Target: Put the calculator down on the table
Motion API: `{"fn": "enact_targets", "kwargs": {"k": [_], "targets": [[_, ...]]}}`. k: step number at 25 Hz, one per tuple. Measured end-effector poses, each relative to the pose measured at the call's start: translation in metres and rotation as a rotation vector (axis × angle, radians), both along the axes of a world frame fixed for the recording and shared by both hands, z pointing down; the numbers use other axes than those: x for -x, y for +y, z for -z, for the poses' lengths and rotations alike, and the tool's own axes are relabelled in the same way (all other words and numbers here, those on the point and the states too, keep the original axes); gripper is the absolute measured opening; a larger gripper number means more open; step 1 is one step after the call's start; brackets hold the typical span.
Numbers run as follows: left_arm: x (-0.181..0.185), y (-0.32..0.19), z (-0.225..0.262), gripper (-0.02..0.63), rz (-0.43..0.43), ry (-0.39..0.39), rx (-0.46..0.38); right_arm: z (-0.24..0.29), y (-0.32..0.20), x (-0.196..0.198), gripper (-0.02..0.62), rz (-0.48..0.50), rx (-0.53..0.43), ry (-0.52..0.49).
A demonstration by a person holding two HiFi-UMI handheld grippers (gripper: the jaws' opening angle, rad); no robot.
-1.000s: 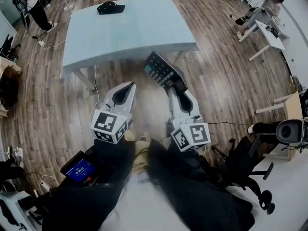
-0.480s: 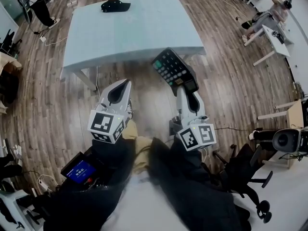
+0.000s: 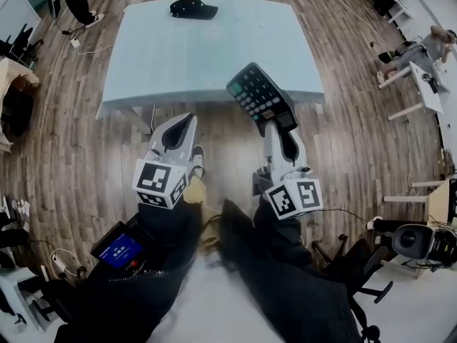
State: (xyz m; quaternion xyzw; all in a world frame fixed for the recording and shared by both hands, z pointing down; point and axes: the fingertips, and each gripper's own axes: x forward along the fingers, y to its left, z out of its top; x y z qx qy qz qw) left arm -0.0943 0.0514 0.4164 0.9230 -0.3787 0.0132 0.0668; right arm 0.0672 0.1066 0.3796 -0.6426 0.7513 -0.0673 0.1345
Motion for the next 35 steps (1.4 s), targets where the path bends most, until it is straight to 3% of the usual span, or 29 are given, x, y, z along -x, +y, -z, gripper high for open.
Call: {"fn": "enact_targets", "kwargs": {"k": [4,11,22,28,35], "targets": [[-0.015,-0.044,-0.021,-0.003,0.000,-0.010,0.032,-0.020,-0.045,-0.013,0.043,0.009,0.026,-0.013],[-0.011,-0.111,-0.012,-0.003,0.000,0.010,0.078,-0.002,-0.115,-0.008,0.043,0.028,0.053,-0.067],[-0.026,-0.244,0.004,-0.003,-0.043,0.055,0.092,0.024,-0.239,-0.010,0.043,0.016,0.066,-0.032],[-0.038,-0.265,0.018,-0.003,-0.086,0.069,0.073,0.036,-0.255,-0.016,0.043,-0.008,0.057,-0.018],[-0.049,-0.297,0.009,-0.003,-0.094,0.055,0.108,0.030,-0.289,-0.021,0.043,-0.011,0.088,0.021]]}}
